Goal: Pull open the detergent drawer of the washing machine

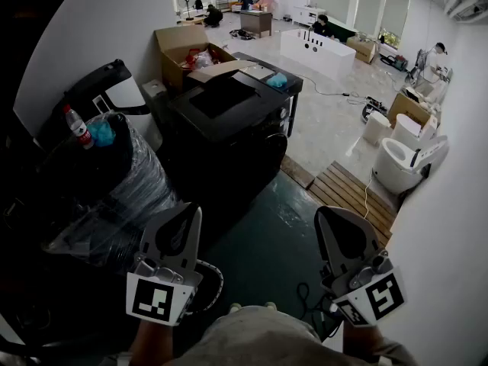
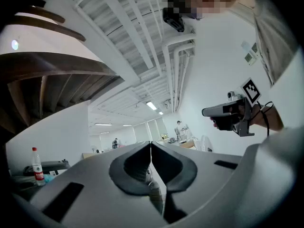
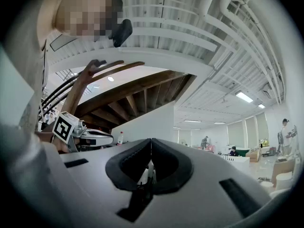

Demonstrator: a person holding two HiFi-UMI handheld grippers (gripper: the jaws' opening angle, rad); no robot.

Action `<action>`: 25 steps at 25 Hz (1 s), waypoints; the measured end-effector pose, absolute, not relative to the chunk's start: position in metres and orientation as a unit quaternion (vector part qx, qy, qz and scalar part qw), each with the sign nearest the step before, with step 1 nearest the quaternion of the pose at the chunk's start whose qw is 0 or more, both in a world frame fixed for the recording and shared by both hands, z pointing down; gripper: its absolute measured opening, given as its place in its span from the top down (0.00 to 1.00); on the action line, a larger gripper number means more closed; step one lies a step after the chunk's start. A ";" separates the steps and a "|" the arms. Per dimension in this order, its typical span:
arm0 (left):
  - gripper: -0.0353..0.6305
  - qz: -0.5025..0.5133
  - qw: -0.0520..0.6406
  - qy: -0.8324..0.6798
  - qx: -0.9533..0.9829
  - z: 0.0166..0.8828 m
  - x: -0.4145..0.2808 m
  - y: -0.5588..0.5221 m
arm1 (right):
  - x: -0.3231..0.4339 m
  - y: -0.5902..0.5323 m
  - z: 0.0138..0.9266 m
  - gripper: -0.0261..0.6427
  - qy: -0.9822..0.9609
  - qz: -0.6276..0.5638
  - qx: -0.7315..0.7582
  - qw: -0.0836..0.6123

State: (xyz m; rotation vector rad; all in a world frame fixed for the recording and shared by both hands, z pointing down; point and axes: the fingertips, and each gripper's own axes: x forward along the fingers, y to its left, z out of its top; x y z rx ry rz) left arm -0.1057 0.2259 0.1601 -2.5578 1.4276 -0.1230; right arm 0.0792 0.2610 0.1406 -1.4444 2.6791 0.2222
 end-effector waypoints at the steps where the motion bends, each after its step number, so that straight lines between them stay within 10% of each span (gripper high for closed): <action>1: 0.92 -0.042 0.104 0.484 -0.868 0.161 -0.103 0.225 | 0.082 0.260 0.141 0.92 0.877 0.072 -0.473 0.045; 23: 0.92 -0.055 0.095 0.494 -0.862 0.178 -0.038 0.226 | 0.145 0.262 0.162 0.91 0.891 0.032 -0.447 0.076; 25: 0.92 -0.055 0.094 0.496 -0.861 0.179 -0.032 0.227 | 0.153 0.263 0.163 0.63 0.891 0.023 -0.444 0.089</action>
